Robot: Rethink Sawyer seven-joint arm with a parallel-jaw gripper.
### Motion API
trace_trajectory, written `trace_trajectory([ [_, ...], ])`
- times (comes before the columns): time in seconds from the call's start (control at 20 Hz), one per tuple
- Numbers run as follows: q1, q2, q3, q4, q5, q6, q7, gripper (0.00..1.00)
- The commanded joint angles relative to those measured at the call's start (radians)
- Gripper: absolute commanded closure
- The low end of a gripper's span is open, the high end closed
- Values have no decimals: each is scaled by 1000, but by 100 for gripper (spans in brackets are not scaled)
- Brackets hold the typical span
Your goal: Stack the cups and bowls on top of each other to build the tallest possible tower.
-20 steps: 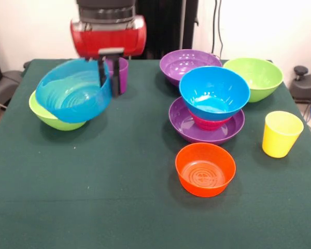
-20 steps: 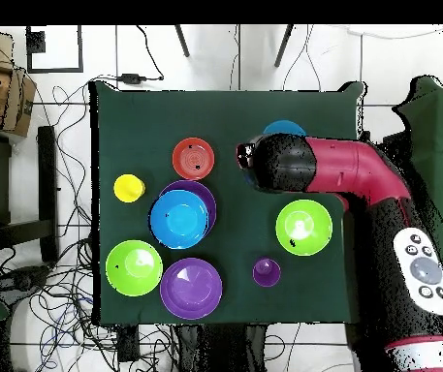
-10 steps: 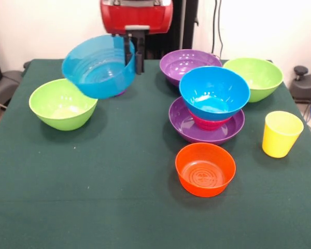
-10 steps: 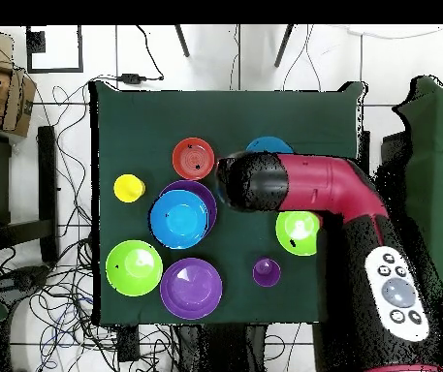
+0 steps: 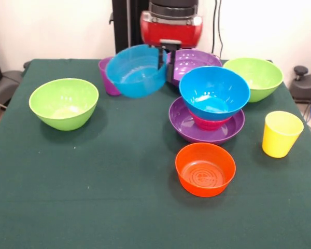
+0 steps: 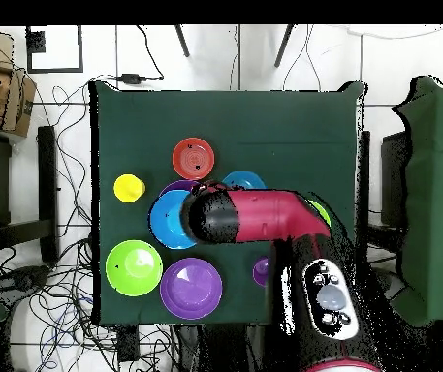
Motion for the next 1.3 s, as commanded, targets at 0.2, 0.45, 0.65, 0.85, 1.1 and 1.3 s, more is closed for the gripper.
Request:
trace_trajectory([
  [0.2,126,52,-99,100,18,-56,268,100],
  [0.45,228,-53,-148,100,52,65,325,100],
  [0.65,267,-61,-179,93,66,71,335,100],
  [0.85,296,-62,-207,92,83,70,340,100],
  [1.1,359,-36,-249,77,121,51,382,100],
  [1.3,379,14,-252,52,161,2,389,100],
])
